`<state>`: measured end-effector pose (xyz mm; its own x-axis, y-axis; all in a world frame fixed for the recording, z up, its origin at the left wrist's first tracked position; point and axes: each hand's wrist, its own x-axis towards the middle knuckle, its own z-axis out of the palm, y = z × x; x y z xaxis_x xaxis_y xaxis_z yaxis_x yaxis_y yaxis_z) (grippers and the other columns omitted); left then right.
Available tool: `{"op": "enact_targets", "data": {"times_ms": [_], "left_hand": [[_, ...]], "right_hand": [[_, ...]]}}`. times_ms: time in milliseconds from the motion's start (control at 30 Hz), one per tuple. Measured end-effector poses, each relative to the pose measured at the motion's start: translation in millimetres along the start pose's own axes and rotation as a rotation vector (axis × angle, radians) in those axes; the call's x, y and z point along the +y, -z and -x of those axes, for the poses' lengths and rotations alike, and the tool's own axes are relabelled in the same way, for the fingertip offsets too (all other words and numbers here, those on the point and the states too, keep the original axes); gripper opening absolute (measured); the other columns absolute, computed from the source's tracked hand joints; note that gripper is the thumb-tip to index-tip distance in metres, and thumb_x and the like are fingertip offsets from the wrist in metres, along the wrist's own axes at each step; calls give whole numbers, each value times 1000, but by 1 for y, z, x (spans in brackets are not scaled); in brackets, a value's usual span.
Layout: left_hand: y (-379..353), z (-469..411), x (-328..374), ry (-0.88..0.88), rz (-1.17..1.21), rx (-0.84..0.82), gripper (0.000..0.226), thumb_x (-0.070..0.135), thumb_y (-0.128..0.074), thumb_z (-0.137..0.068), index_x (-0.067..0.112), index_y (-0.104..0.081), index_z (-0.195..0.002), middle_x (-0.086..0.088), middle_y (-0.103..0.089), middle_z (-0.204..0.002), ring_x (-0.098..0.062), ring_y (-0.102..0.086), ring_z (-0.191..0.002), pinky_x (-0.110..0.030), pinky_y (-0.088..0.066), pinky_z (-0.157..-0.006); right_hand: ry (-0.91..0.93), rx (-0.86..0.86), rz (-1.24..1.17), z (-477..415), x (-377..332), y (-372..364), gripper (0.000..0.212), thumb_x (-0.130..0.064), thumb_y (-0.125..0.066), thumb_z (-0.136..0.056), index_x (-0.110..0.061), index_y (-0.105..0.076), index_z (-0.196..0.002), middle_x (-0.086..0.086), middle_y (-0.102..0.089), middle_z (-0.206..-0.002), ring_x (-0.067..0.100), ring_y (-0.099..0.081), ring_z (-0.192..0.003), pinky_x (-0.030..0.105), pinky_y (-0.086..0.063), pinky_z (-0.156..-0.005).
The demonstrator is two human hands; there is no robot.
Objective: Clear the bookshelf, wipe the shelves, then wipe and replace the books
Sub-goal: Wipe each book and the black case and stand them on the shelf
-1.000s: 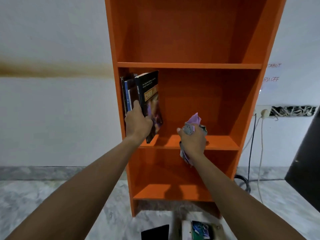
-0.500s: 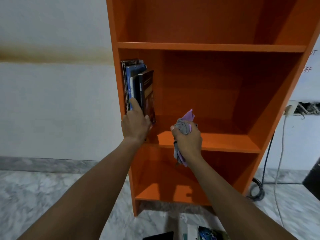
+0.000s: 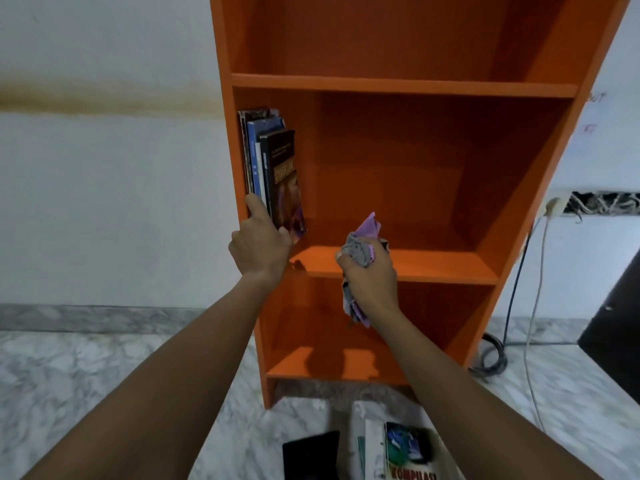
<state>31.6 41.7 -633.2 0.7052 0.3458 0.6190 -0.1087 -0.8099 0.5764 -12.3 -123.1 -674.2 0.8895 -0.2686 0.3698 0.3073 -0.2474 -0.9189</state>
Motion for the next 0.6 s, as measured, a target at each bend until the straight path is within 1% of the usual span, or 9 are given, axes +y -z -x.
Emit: {"op": "enact_targets", "data": {"times_ms": [100, 200, 233, 267, 300, 367, 433, 533, 600], "left_hand": [[-4, 54, -4, -22, 36, -62, 32, 26, -64, -90, 17, -46, -115, -7, -64, -84, -31, -66, -73, -40, -55, -65], [-23, 133, -17, -10, 64, -255, 19, 26, -60, -85, 20, -45, -95, -6, -61, -74, -33, -60, -66, -41, -52, -61], [-30, 168, -23, 12, 63, -361, 16, 25, -59, -86, 19, -46, -93, -7, -60, -74, -33, -57, -66, -40, -48, -59], [-39, 195, -28, 26, 58, -472, 13, 24, -59, -87, 17, -48, -91, -9, -60, -73, -32, -55, -64, -37, -43, -56], [-47, 229, -31, 54, 48, -608, 12, 23, -60, -88, 16, -50, -88, -11, -59, -73, -30, -52, -63, -35, -38, -55], [-63, 288, -40, 162, 17, -876, 18, 23, -63, -89, 16, -51, -78, -9, -58, -70, -27, -51, -61, -32, -39, -56], [-79, 340, -44, 268, -14, -1108, 20, 29, -67, -89, 15, -57, -78, -6, -60, -74, -26, -60, -67, -29, -43, -61], [-99, 392, -52, 427, 2, -1286, 33, 31, -66, -93, 7, -65, -115, -13, -68, -116, -31, -66, -109, -25, -46, -78], [-112, 418, -52, 482, 5, -1348, 41, 30, -69, -92, 1, -63, -120, -12, -67, -122, -31, -64, -113, -28, -50, -85]], "right_hand": [[31, 42, 29, 25, 17, 14, 18, -36, -70, -85, -37, -54, -78, 12, -53, -97, 20, -52, -77, 38, -45, -71], [-86, 8, -10, 62, 64, 44, 25, -34, -59, -94, -46, -47, -75, -2, -35, -91, 17, -35, -75, 46, -28, -73], [-138, -18, -58, 82, 82, 57, 24, -30, -55, -96, -45, -49, -78, -5, -30, -88, 20, -29, -76, 35, -41, -77], [-172, -24, -102, 98, 90, 68, 22, -25, -51, -98, -40, -51, -82, -1, -27, -84, 21, -23, -76, 50, -28, -106], [-219, -14, -100, 119, 103, 82, 19, -19, -45, -100, -30, -52, -86, 3, -25, -80, 24, -20, -71, 44, -17, -73], [-440, -1, -73, 148, 138, 105, 20, -13, -38, -105, -15, -53, -93, 5, -39, -75, 20, -36, -63, 34, -37, -66], [-594, 41, 67, 174, 177, 124, 20, -17, -42, -103, -14, -62, -100, 0, -62, -90, 13, -59, -79, 37, -49, -80], [-602, 71, 293, 208, 225, 144, 17, -21, -50, -101, -15, -63, -109, 0, -65, -101, 12, -62, -88, 27, -47, -75], [-585, 82, 384, 229, 258, 157, 25, -14, -51, -99, -14, -62, -121, 5, -63, -112, 16, -64, -91, 22, -47, -71]]}}
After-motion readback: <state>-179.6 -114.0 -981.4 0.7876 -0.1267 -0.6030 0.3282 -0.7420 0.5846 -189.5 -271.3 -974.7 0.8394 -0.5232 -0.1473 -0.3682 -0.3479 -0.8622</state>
